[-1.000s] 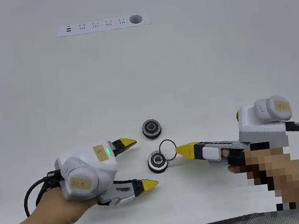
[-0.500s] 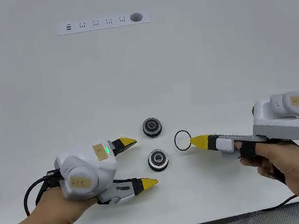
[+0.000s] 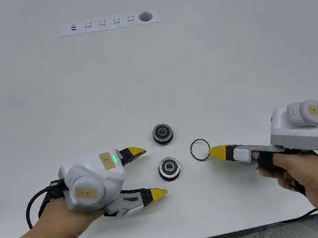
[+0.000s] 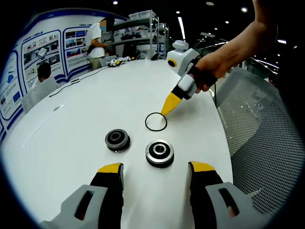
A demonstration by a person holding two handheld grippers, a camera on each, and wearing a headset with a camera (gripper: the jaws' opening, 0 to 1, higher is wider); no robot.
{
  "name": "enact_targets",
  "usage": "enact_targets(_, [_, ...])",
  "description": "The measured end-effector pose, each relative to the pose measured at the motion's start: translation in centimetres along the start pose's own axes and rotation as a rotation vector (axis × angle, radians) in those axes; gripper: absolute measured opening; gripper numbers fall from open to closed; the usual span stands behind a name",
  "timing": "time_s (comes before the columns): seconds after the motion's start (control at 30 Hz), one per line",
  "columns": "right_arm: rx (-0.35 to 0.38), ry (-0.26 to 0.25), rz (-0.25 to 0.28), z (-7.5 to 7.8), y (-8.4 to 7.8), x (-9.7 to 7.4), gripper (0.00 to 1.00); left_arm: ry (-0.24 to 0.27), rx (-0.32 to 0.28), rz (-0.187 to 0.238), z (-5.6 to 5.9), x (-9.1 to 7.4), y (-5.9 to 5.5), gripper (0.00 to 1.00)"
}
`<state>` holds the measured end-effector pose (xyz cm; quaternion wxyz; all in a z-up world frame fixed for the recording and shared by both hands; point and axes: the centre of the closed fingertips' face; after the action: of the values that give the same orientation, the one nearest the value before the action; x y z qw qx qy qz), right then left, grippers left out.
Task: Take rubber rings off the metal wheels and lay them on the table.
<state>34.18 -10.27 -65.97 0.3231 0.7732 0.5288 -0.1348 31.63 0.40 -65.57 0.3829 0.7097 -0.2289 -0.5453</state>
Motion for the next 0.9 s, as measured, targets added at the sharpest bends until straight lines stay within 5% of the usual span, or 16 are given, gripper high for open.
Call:
enact_targets(0.57, [-0.125, -0.056, 0.006, 0.7, 0.6, -0.1, 0.18, -0.001, -0.007, 0.001, -0.1, 0.0, 0.1, 0.55])
enact_targets(0.9, [-0.106, 0.007, 0.022, -0.9, 0.7, 0.1, 0.18, -0.005, 0.0, 0.014, -0.1, 0.2, 1.0, 0.49])
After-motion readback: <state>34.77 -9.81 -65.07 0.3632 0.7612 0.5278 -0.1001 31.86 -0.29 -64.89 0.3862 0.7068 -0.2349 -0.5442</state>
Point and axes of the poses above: the centre of the closed fingertips' face, and the gripper's own axes: x roughly forward along the fingers, z roughly to its right, y roughly out of its top, and after that the axes turned 9 degrees about x, right-handed
